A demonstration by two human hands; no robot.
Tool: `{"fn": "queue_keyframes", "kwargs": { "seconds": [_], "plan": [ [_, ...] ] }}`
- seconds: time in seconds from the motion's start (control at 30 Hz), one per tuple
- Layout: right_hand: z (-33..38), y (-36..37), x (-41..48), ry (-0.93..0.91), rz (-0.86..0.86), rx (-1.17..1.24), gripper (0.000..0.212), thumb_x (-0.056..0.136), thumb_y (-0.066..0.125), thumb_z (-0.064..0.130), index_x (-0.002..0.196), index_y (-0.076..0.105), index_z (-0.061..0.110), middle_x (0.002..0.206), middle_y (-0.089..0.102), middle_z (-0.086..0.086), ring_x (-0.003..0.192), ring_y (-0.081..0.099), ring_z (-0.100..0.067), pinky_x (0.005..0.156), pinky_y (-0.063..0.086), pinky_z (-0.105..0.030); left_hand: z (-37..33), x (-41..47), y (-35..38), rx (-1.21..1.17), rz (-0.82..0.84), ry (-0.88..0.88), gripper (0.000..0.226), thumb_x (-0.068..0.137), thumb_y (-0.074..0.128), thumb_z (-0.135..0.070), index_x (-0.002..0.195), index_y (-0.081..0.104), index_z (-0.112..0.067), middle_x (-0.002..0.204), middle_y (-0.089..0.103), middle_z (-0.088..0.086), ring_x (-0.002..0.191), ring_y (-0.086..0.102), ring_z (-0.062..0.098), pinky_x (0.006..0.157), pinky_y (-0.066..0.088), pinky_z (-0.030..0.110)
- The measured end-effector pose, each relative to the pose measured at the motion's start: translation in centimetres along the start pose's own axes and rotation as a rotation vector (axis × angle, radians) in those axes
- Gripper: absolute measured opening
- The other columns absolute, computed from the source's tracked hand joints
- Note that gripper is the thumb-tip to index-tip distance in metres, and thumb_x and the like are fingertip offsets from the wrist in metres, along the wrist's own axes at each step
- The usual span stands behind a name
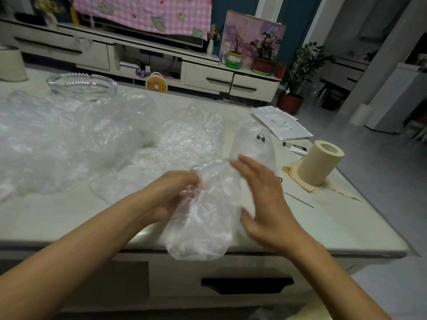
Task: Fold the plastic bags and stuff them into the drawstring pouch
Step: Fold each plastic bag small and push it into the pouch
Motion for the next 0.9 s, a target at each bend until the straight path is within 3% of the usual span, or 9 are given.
{"fn": "queue_keyframes", "kwargs": {
  "seconds": [0.1,0.23,0.33,0.47,0.6,0.67,0.77,0.83,0.9],
  "plan": [
    [2.4,2.8,-1.2,-0.241,0.069,-0.181,0.088,0.067,0.075,0.022,0.142,0.029,0.018,0.147,0.030,-0.003,0.138,0.023,-0.019,0.112,0.015,-0.028,0.0,-0.4,-0.1,-0.045,-0.030,-0.010,0.019,0.087,0.053,-0.004,0.101,0.065,0.002,0.087,0.059,0.016,0.078,0.054,0.028,0.070,0.045,0.033],
    [4.4,3.3,-1.0,-0.349,-0.111,0.081,0.028,0.078,0.059,0.014,0.106,0.062,0.013,0.105,0.066,-0.001,0.101,0.054,-0.017,0.086,0.038,-0.028,0.0,-0.9,0.2,-0.083,-0.062,0.014,0.016,0.087,0.051,0.001,0.073,0.056,-0.006,0.063,0.050,0.007,0.050,0.047,0.014,0.048,0.041,0.023],
    [3.8,3.4,-0.6,-0.078,0.019,0.388,0.012,0.081,0.062,0.020,0.089,0.070,0.015,0.086,0.065,0.013,0.084,0.055,-0.007,0.076,0.040,-0.021,-0.2,-0.7,-0.3,0.026,-0.165,0.143,0.015,0.088,0.055,-0.001,0.075,0.056,-0.008,0.069,0.051,0.009,0.051,0.047,0.014,0.046,0.037,0.021],
    [2.6,3.2,0.0,0.309,0.230,0.774,0.016,0.088,0.063,0.012,0.075,0.070,0.007,0.071,0.066,0.008,0.068,0.058,0.004,0.070,0.040,-0.008,-0.7,-1.1,0.0,0.237,-0.195,0.362,0.014,0.085,0.062,-0.003,0.079,0.055,-0.014,0.082,0.059,0.011,0.071,0.055,0.019,0.062,0.044,0.023],
    [1.1,3.6,0.1,0.525,0.252,0.782,0.027,0.090,0.060,0.017,0.063,0.061,0.014,0.064,0.057,0.001,0.064,0.050,-0.008,0.066,0.039,-0.021,-1.0,-1.7,1.1,0.291,-0.115,0.401,0.014,0.085,0.064,-0.007,0.079,0.055,-0.016,0.083,0.058,0.007,0.070,0.054,0.013,0.054,0.046,0.014],
    [0.6,4.0,-0.1,0.636,0.240,0.756,0.033,0.089,0.061,0.015,0.057,0.054,0.017,0.059,0.048,0.001,0.059,0.042,-0.009,0.058,0.034,-0.022,-0.8,-1.9,1.6,0.234,0.010,0.332,0.015,0.082,0.069,-0.022,0.085,0.057,-0.015,0.085,0.058,0.003,0.080,0.058,0.014,0.068,0.052,0.027],
    [0.4,4.0,-0.2,0.708,0.211,0.738,0.027,0.086,0.061,0.014,0.059,0.060,0.013,0.060,0.052,-0.001,0.062,0.045,-0.014,0.060,0.036,-0.025,-0.4,-2.4,2.2,0.345,0.156,0.245,0.055,0.057,0.077,-0.052,0.098,0.056,-0.021,0.095,0.063,-0.004,0.088,0.064,0.013,0.075,0.053,0.033],
    [0.2,3.9,-0.2,0.707,0.209,0.744,0.022,0.086,0.062,0.016,0.065,0.064,0.011,0.065,0.057,-0.003,0.068,0.049,-0.016,0.066,0.039,-0.027,-0.3,-2.4,2.3,0.428,0.130,0.255,0.059,0.057,0.078,-0.046,0.105,0.055,-0.023,0.105,0.064,-0.002,0.094,0.066,0.015,0.078,0.054,0.032],
    [0.3,3.6,-0.4,0.687,0.195,0.776,0.018,0.087,0.064,0.015,0.073,0.065,0.004,0.072,0.057,-0.006,0.070,0.051,-0.015,0.068,0.041,-0.026,-0.4,-2.3,2.0,0.408,0.024,0.302,0.036,0.075,0.076,-0.022,0.104,0.055,-0.016,0.101,0.065,0.001,0.084,0.065,0.015,0.071,0.052,0.026]
  ]
}}
Point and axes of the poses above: each hand's wrist, its own x-axis towards the middle knuckle, its own y-axis out of the palm, z = x × y, the point moved 5 cm from there along x, towards the middle knuckle
